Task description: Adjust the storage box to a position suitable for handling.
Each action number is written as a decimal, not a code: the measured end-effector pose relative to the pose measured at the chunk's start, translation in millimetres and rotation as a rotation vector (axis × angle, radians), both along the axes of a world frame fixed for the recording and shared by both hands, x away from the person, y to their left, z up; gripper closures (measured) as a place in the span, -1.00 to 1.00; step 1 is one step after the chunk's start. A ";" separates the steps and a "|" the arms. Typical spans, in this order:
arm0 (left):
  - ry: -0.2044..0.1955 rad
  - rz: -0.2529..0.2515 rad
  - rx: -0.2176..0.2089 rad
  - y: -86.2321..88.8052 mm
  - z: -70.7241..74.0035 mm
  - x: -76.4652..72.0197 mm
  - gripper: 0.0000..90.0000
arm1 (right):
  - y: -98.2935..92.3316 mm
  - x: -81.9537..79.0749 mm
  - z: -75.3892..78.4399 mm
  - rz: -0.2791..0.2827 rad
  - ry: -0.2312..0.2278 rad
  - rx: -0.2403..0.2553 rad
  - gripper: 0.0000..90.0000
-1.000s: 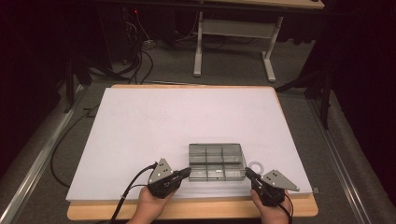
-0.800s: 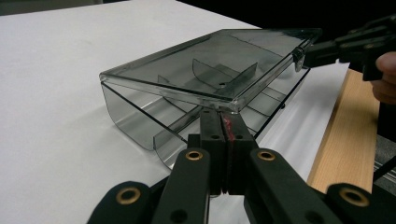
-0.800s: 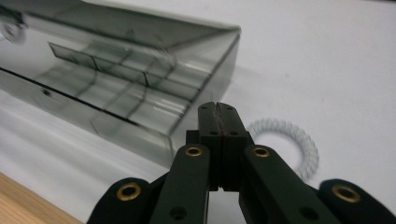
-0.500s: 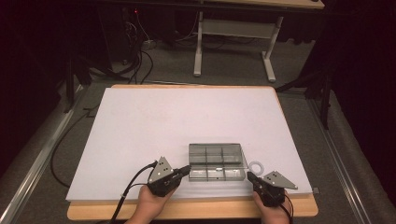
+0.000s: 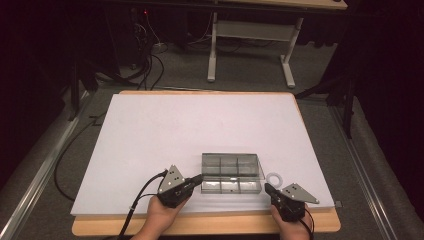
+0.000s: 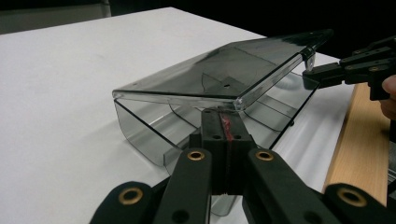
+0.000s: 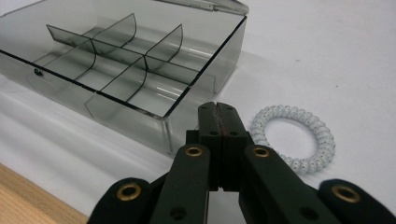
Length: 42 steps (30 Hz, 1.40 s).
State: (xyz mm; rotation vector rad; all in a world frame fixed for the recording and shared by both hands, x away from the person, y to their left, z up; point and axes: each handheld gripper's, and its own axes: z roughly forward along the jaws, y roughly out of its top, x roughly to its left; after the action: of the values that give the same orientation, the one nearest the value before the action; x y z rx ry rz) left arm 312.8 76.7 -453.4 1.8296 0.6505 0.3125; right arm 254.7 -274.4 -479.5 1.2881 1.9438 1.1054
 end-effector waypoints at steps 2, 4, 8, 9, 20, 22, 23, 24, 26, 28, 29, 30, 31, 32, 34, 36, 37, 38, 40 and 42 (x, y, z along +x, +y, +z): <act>-0.006 0.003 -0.007 0.4 3.5 2.4 1.00 | 0.2 -0.4 2.8 0.001 -0.011 0.005 1.00; -0.010 0.010 -0.019 0.4 6.5 5.8 1.00 | 0.4 -0.7 7.2 0.007 -0.025 0.011 1.00; -0.011 0.021 -0.035 -0.1 10.5 13.9 1.00 | 4.6 -2.1 14.8 0.030 -0.047 0.035 1.00; -0.004 0.023 -0.040 -0.5 11.2 16.5 1.00 | 6.5 -2.4 15.7 0.039 -0.049 0.033 1.00; -0.009 0.043 -0.036 -10.8 16.1 40.7 1.00 | 16.4 -1.8 15.0 0.067 -0.050 0.014 1.00; -0.010 0.045 -0.034 -11.8 16.1 42.5 1.00 | 16.9 -2.0 15.2 0.067 -0.050 0.013 1.00; -0.012 0.045 -0.030 -13.4 16.6 45.2 1.00 | 17.5 -2.0 15.6 0.069 -0.052 0.011 1.00; -0.016 0.045 -0.028 -14.1 16.9 46.2 1.00 | 17.5 -2.1 15.7 0.069 -0.053 0.012 1.00; -0.016 0.045 -0.032 -15.1 17.0 47.4 1.00 | 17.5 -2.1 15.9 0.069 -0.053 0.013 1.00; -0.022 0.046 -0.034 -15.7 16.8 49.3 1.00 | 16.9 -2.2 15.7 0.065 -0.054 0.013 1.00; -0.021 0.049 -0.039 -16.1 16.2 51.0 1.00 | 16.1 -2.1 15.0 0.063 -0.051 0.017 1.00; -0.017 0.052 -0.036 -16.8 15.0 53.5 1.00 | 15.8 -2.3 14.8 0.063 -0.051 0.019 1.00; -0.017 0.052 -0.036 -16.8 15.0 53.5 1.00 | 15.8 -2.3 14.8 0.063 -0.051 0.019 1.00; -0.016 0.054 -0.033 -17.6 13.9 54.7 1.00 | 15.3 -2.5 14.8 0.063 -0.053 0.018 1.00; -0.012 0.057 -0.026 -18.7 12.1 56.8 1.00 | 15.2 -2.8 15.3 0.065 -0.056 0.020 1.00; -0.006 0.060 -0.024 -19.7 10.4 58.7 1.00 | 16.6 -2.6 15.0 0.067 -0.054 0.019 1.00; -0.003 0.065 -0.020 -20.6 8.4 61.0 1.00 | 17.0 -2.1 14.4 0.068 -0.050 0.017 1.00; -0.003 0.065 -0.020 -20.6 8.4 61.0 1.00 | 17.0 -2.1 14.4 0.068 -0.050 0.017 1.00; 0.003 0.073 -0.018 -21.4 6.2 63.4 1.00 | 17.5 -1.5 13.1 0.073 -0.046 0.019 1.00; 0.004 0.080 -0.008 -21.6 3.8 66.3 1.00 | 18.4 -1.6 12.9 0.073 -0.048 0.014 1.00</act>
State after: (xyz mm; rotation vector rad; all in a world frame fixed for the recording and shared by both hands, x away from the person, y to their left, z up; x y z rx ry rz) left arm 379.1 55.1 -449.6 1.8003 0.7278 0.3582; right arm 253.1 -256.0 -466.6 1.1950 1.9645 1.1768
